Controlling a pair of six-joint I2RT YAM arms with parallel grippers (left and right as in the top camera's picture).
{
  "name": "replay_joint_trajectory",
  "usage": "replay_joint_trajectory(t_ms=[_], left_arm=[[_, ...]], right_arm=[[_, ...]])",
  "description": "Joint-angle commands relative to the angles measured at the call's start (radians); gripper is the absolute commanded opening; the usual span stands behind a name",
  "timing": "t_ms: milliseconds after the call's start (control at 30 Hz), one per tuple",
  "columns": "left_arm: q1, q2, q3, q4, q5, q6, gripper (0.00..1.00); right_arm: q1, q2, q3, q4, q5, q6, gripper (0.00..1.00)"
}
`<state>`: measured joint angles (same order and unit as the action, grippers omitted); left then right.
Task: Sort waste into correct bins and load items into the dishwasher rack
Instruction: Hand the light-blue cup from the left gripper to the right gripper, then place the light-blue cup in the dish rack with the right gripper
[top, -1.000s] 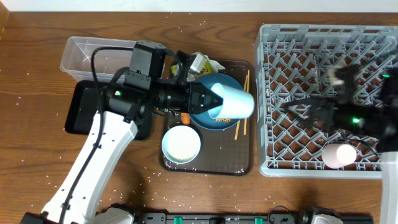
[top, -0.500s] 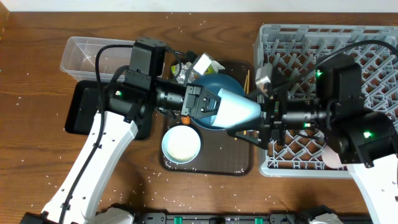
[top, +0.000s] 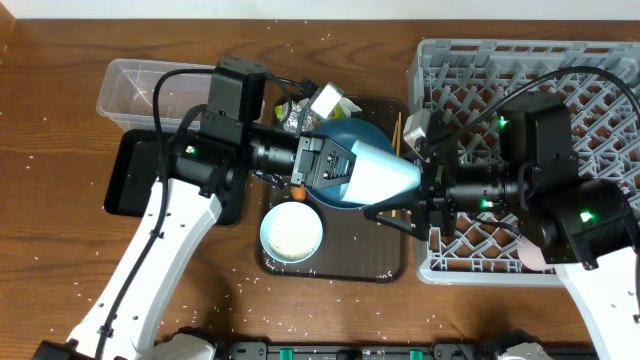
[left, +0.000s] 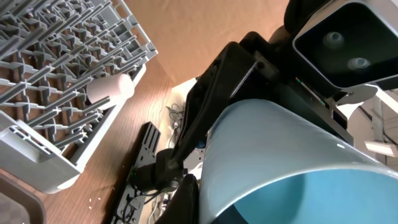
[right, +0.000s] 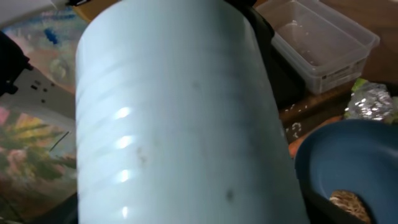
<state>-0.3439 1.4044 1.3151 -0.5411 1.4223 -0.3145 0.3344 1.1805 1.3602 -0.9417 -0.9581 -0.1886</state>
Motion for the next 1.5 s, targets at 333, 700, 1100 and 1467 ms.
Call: replay_joint_trajectory(t_ms=[333,700,1100,1467], left_arm=[[0.0,-0.002,0.0,0.031,0.021,0.002,0.06],[0.0,-0.002,0.0,0.035,0.023,-0.006,0.06],[0.001,-0.002,0.0,0.035,0.022,-0.006,0.06],[0.066,-0.002,0.0,0.035,0.022,-0.03,0.98]], right_arm=[[-0.062,-0.062,0.006,0.033,-0.048,0.059,0.73],[-0.073,-0.066,0.006,0.054,-0.056,0.008,0.84],[-0.075,-0.072,0.006,0.073,-0.051,0.02,0.46],[-0.245,-0.152,0.006,-0.05,0.298,0.204,0.39]])
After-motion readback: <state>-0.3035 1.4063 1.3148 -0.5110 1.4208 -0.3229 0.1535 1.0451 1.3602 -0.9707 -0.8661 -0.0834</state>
